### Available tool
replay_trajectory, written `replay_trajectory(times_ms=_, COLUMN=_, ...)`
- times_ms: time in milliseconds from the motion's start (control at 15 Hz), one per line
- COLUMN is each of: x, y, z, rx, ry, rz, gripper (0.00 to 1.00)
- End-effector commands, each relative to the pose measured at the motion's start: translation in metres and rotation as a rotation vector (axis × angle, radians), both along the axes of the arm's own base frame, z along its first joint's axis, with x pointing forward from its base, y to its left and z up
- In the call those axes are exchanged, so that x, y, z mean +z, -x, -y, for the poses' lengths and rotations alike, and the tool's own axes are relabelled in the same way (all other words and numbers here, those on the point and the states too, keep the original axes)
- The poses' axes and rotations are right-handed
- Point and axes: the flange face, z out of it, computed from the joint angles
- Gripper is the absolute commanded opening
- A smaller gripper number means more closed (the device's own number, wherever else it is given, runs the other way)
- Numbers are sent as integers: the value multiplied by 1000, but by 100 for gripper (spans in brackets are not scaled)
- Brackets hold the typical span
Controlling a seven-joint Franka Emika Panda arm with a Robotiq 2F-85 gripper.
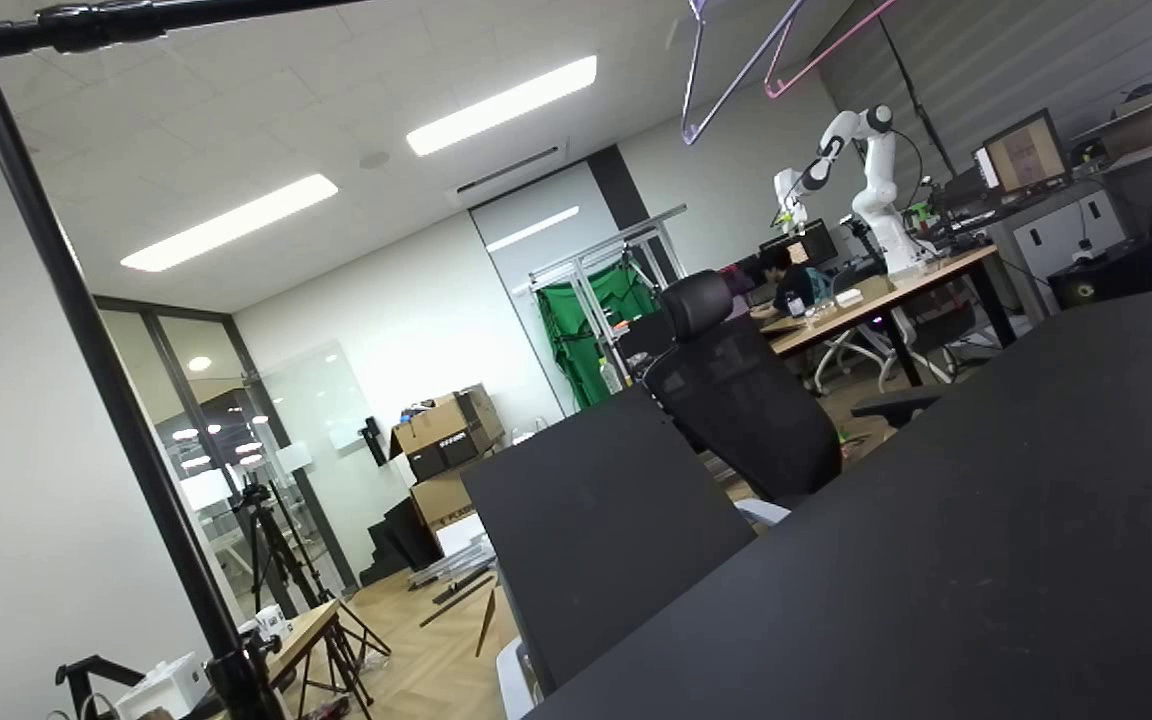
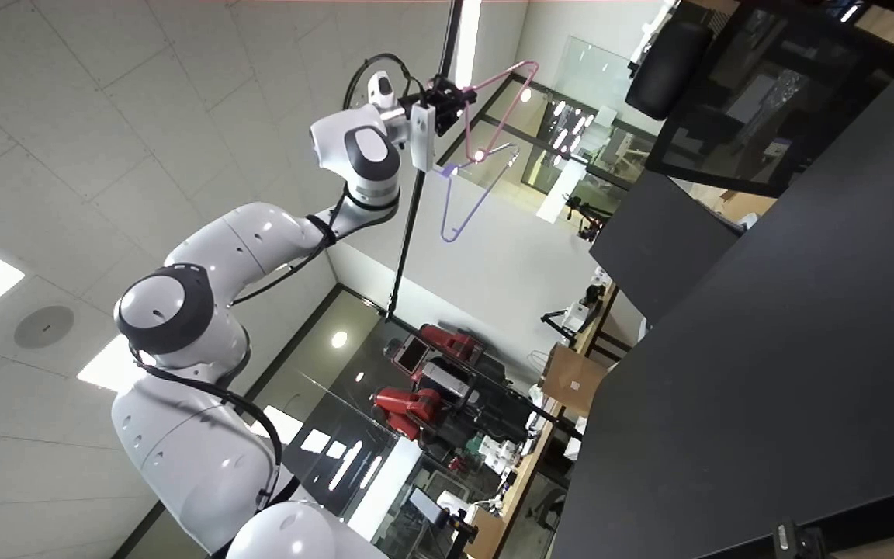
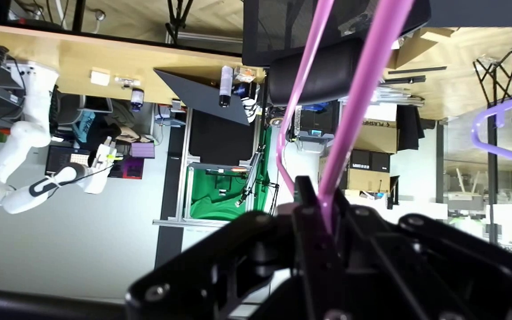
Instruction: Remove the pink hanger from the rail
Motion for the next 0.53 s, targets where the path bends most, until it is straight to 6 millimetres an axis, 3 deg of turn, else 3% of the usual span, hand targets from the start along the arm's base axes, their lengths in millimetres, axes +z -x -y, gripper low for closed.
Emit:
replay_trajectory(times_ms=0, x=-1, y=25, z=-16, rx=22, ry=4, rz=14, gripper=2)
replay_trajectory(times_ms=467, x=-5, y=41, z=-20, rx=11, ry=45, rz=109, gripper=2)
